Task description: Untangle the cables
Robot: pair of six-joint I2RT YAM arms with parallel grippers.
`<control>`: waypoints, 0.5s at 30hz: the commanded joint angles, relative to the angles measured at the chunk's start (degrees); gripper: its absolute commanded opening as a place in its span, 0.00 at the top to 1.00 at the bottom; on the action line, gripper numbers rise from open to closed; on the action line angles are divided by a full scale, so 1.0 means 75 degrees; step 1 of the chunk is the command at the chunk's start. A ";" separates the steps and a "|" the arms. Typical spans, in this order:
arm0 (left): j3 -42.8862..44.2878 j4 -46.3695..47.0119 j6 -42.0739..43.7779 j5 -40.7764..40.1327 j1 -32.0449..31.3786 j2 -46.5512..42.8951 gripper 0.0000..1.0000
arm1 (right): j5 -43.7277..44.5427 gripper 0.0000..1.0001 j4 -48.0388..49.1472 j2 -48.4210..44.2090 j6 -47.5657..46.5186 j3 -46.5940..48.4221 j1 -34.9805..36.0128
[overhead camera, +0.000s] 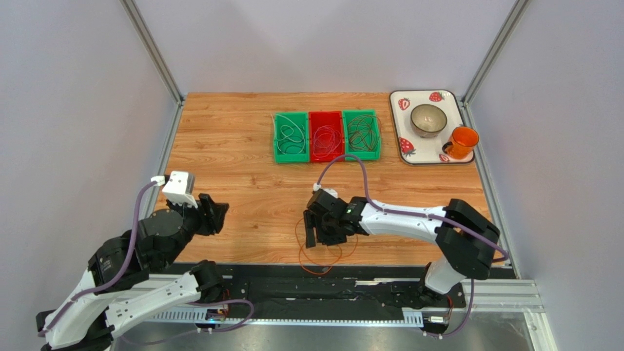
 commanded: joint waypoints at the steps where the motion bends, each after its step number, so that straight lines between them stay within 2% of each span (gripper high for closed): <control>1: -0.0087 0.0188 0.0205 -0.0025 0.0013 -0.0090 0.43 | 0.0391 0.32 0.0105 0.0713 0.0203 0.0836 0.0284; 15: -0.0145 0.0305 0.0275 0.0151 0.0013 -0.0372 0.45 | 0.1752 0.34 -0.1583 0.2390 0.0332 0.2644 0.1105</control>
